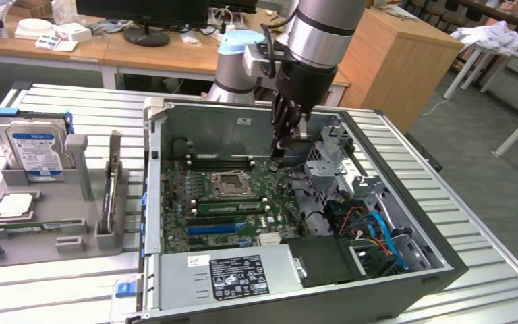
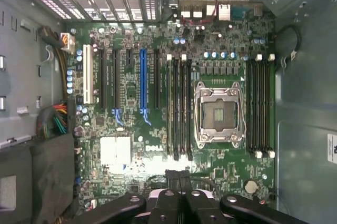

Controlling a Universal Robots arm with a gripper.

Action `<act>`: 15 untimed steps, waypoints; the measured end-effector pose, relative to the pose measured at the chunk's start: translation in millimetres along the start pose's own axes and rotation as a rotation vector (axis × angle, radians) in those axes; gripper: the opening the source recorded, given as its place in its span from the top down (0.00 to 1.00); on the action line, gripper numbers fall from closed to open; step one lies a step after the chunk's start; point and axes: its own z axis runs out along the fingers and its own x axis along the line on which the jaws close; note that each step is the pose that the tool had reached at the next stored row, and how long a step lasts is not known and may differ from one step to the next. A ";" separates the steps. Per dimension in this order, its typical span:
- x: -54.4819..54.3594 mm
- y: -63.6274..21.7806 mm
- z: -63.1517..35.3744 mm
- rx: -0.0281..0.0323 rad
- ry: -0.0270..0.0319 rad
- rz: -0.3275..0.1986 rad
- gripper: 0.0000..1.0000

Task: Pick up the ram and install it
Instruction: 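Press down the ram until it locks into place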

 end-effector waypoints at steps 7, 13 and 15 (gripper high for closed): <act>-0.1 -2.5 0.0 0.0000 0.0000 0.000 0.89; 0.0 -2.6 2.3 0.0016 -0.0001 0.000 0.89; 0.1 -2.5 3.9 0.0039 -0.0001 0.000 0.89</act>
